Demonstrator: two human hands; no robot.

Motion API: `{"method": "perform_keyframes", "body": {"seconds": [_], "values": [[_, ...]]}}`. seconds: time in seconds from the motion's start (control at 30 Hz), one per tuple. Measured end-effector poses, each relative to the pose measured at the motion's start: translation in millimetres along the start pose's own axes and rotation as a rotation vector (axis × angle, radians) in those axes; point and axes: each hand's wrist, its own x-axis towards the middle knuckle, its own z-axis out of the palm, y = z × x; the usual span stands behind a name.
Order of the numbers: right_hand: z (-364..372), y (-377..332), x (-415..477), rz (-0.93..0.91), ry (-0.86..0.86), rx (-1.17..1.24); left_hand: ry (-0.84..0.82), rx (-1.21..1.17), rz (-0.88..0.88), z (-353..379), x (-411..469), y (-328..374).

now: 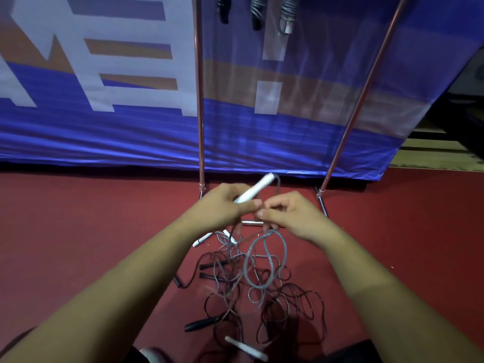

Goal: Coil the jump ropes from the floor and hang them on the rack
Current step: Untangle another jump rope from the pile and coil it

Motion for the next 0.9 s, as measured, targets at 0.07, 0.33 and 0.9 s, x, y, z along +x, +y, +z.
{"method": "perform_keyframes", "body": {"seconds": [0.07, 0.33, 0.9], "values": [[-2, 0, 0, -0.007, 0.009, 0.040, -0.032, 0.063, -0.037, 0, 2, -3], [-23, 27, -6, 0.275, -0.097, -0.306, 0.547, -0.295, -0.110, -37, 15, -6], [-8, -8, -5, 0.003, 0.017, -0.157, -0.138, -0.059, -0.062, 3, -3, 2]]}}
